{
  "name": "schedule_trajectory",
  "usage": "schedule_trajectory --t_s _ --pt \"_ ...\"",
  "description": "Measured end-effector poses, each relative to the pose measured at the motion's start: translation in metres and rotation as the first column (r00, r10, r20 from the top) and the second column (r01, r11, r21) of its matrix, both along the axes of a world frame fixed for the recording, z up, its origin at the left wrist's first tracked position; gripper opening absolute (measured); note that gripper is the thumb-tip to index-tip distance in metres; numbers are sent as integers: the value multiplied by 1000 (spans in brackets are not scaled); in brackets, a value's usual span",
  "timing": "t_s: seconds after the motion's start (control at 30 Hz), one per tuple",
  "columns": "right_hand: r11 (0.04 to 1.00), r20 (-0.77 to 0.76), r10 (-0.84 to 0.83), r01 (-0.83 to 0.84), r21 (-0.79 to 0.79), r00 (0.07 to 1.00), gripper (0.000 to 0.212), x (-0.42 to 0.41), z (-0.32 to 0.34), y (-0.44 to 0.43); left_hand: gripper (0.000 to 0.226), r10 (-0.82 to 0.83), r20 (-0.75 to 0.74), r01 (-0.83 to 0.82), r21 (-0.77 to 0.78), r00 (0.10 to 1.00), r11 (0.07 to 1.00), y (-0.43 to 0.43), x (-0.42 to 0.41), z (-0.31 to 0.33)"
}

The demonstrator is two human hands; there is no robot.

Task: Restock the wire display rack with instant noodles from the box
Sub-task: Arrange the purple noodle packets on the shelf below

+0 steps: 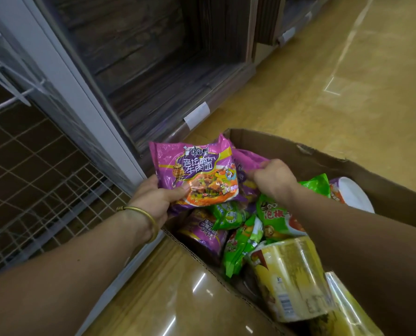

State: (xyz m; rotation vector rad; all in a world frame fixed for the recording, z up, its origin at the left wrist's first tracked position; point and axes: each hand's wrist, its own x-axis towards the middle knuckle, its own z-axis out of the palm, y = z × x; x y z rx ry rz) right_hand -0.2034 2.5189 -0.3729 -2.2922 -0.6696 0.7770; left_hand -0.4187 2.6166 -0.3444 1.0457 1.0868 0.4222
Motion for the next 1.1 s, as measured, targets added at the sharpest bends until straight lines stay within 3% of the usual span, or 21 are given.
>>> schedule_trajectory --t_s 0.07,0.13,0.3,0.6,0.77,0.93,1.1 --pt "969 -185 -135 168 180 974 24 2 11 -8 35 -2 -11 2 1 1000 1000 -1 -2 -2" --pt "919 -335 -196 292 264 922 13 6 20 -15 35 3 -17 -2 13 1000 1000 -2 -4 -4" --pt "906 -509 -178 342 248 842 8 10 37 -41 35 -10 -42 12 28 999 1000 -5 -13 -7" --pt "890 -423 -365 444 102 829 30 10 36 -89 43 -119 -90 125 69 989 990 -16 -14 -13" --pt "927 -454 -307 370 55 837 50 -4 30 -92 42 -114 -100 123 91 989 988 -19 -15 -16" --pt "920 -291 -381 391 -23 878 49 -15 23 -79 44 -135 -96 143 83 986 986 -14 -19 -18" --pt "924 -263 -374 382 -22 890 23 -23 28 -73 36 -111 -99 119 82 989 989 -16 -19 -14"
